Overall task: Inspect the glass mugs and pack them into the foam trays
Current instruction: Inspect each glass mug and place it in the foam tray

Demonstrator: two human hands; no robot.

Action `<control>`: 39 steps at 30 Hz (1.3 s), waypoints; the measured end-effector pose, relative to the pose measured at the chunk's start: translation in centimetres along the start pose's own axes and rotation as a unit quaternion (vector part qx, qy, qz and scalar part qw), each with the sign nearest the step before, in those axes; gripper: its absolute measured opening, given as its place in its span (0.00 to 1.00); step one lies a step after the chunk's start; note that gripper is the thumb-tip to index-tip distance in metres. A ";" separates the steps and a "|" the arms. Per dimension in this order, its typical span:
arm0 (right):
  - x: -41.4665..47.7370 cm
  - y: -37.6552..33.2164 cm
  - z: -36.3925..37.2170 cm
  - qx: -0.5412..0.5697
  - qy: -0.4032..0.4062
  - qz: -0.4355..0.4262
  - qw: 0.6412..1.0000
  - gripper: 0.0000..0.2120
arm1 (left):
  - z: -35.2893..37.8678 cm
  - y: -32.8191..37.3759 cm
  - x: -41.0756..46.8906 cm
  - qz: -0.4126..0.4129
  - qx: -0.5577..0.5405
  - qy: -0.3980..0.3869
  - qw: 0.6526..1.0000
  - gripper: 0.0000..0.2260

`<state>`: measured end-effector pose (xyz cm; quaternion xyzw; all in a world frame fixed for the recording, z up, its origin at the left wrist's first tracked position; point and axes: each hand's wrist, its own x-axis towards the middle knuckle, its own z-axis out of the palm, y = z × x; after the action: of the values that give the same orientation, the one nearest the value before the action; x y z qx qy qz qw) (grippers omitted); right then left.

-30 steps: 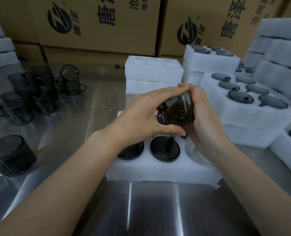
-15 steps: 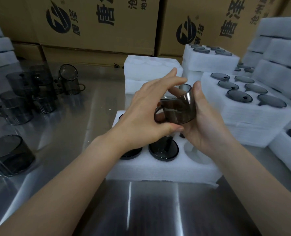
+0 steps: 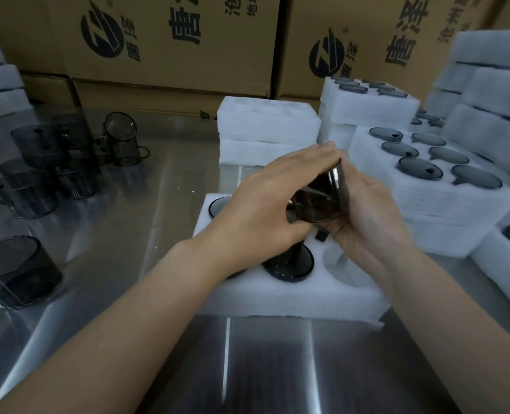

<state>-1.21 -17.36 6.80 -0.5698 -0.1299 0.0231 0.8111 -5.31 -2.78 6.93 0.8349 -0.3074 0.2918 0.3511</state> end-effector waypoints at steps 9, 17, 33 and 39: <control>0.2 0.0 -0.2 0.137 -0.256 0.180 0.940 0.33 | -1.6 -0.3 0.1 -0.034 -0.019 -0.039 0.998 0.36; 0.4 0.3 -0.3 0.097 -0.160 0.054 0.981 0.34 | -0.5 1.3 0.2 -0.051 0.000 0.012 0.999 0.38; 0.1 -0.3 0.1 0.120 -0.067 0.032 0.990 0.21 | 0.0 1.4 0.0 -0.021 -0.031 0.045 0.998 0.31; 0.0 -0.2 -0.1 0.134 -0.099 0.040 0.985 0.18 | -0.5 1.1 0.1 -0.013 -0.051 0.019 0.998 0.31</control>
<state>-1.16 -17.55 6.97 -0.4553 -0.1820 0.1294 0.8619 -6.16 -3.04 7.67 0.8144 -0.3043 0.2870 0.4024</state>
